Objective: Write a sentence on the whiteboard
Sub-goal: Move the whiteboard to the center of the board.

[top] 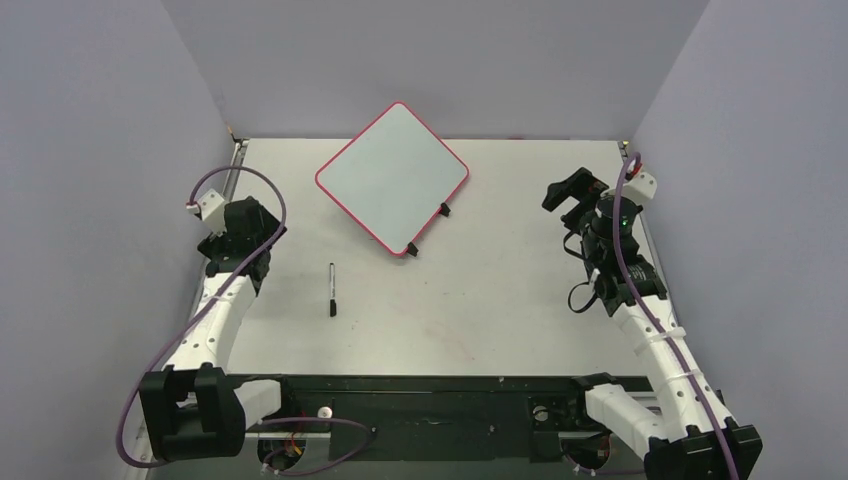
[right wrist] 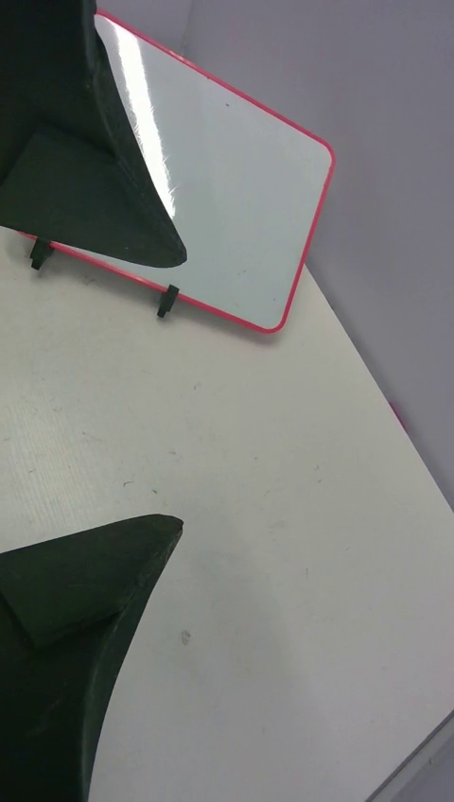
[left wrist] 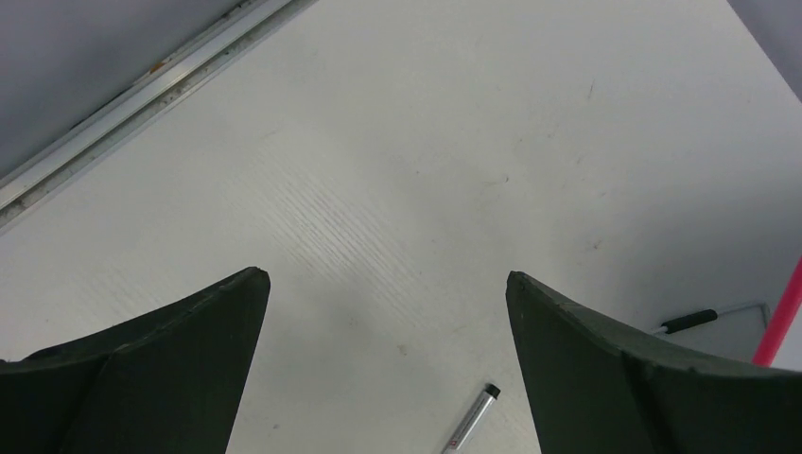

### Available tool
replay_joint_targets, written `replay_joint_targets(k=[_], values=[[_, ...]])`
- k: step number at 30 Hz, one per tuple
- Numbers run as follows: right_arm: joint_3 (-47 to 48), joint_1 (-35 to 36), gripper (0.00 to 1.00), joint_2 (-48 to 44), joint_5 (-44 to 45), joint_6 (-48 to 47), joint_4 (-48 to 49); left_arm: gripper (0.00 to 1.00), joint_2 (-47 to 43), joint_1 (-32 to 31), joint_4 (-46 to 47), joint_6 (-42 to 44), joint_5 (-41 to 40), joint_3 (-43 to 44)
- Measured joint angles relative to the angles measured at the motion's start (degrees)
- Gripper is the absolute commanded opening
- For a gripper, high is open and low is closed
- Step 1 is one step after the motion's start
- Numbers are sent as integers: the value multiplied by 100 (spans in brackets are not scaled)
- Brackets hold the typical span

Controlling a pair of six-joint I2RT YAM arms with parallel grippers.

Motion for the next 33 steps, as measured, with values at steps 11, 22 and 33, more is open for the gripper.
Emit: replay_joint_targets(k=[11, 22, 33], values=[[396, 31, 99, 610, -354, -219, -616, 93, 111, 295, -162, 306, 1478, 595], [463, 157, 97, 1078, -898, -306, -925, 84, 2468, 26, 229, 1051, 3298, 3327], [553, 162, 97, 1119, -1161, -522, -1196, 63, 5421, -341, -4, 1106, 4837, 6712]])
